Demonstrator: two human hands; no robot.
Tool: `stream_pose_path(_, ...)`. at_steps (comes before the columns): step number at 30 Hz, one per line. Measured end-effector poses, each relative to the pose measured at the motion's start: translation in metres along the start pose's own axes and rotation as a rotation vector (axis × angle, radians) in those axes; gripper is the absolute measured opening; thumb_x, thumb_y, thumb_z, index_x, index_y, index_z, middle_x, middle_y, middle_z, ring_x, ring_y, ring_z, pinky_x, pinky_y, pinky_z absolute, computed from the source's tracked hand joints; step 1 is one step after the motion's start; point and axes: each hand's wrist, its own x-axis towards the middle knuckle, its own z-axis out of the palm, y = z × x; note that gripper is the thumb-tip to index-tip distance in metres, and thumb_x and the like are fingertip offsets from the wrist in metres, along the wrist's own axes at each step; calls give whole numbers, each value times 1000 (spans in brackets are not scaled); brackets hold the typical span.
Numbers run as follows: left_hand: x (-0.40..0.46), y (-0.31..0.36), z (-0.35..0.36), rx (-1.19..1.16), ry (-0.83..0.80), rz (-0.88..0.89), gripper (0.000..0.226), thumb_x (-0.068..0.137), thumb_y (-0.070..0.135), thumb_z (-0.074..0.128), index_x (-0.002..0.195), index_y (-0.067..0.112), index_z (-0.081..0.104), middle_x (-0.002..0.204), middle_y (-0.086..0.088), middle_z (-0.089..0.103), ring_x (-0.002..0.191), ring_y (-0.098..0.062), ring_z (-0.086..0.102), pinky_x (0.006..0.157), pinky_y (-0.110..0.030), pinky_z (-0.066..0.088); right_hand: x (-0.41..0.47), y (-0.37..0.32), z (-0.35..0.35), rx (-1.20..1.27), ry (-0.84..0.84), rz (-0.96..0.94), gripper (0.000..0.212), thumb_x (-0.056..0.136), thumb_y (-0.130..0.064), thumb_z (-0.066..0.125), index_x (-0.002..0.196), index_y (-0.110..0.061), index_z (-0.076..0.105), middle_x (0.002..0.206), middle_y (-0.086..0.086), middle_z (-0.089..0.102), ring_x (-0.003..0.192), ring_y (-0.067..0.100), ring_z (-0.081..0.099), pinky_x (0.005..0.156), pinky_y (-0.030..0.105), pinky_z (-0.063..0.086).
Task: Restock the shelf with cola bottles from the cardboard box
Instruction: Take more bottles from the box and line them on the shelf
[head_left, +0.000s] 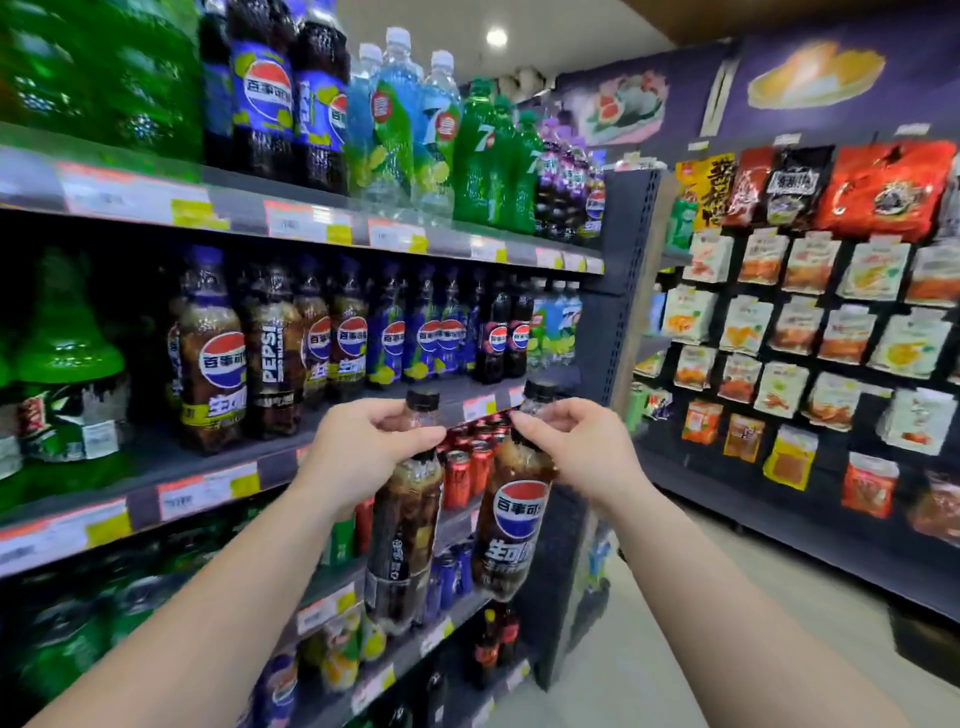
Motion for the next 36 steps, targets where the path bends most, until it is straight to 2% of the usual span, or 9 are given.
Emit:
stream_pose_path(6,30,-15,51,81,207,-56,59,59,36,88,111,15,69,85,20,63,81,4,58,67,-18,43,105,45,-2,64,-207,-69,53,66,-53,80,99,-13,68,92,0,71,89,19,67,79,38,54)
stream_pose_path(8,38,-15,59,111,271,-66,32,61,37,86,90,31,74,71,21,65,71,7,58,66,-19,44,137,48,0,76,-273,-116,53,67,-51,80,100,-12,68,93,0,70,88,17,66,79,35,54)
stream_pose_path(10,44,-12,61,154,315,-49,17,64,38,84,67,27,72,60,16,64,58,2,54,59,-18,41,163,45,9,86,-312,-165,48,68,-49,80,97,-14,68,92,-2,70,86,15,66,79,34,54)
stream_pose_path(14,52,-7,50,250,411,-41,24,65,41,82,73,20,73,67,4,69,60,-1,56,54,-14,40,207,27,39,191,-347,-217,46,67,-48,81,95,-15,68,87,-4,69,80,14,64,77,34,54)
stream_pose_path(18,62,-5,27,322,482,-3,16,64,43,83,68,34,71,65,19,68,57,8,57,53,-4,41,243,-3,73,287,-318,-322,37,65,-52,80,83,-23,65,76,-10,65,70,7,60,70,31,51)
stream_pose_path(21,71,-7,9,324,538,1,38,58,47,84,75,16,69,69,11,70,62,7,58,56,-9,43,262,-23,100,308,-265,-386,37,64,-57,77,80,-27,62,79,-12,66,75,8,63,74,33,53)
stream_pose_path(27,86,-7,-7,310,605,-3,16,61,35,86,70,33,74,68,19,70,62,9,58,56,-5,44,282,-34,151,314,-337,-400,45,65,-59,76,91,-24,65,87,-9,68,85,13,65,78,35,54)
stream_pose_path(30,94,-3,-8,392,638,59,32,64,30,85,56,53,66,57,36,61,57,19,54,54,2,40,286,-35,173,295,-369,-480,45,67,-60,74,92,-23,65,87,-10,67,83,10,64,72,28,49)
stream_pose_path(36,110,-2,-14,442,741,58,19,63,35,85,61,41,67,60,29,64,60,17,57,58,-2,43,310,-36,213,287,-543,-446,53,75,-55,71,109,-14,66,103,2,70,90,18,64,74,27,46)
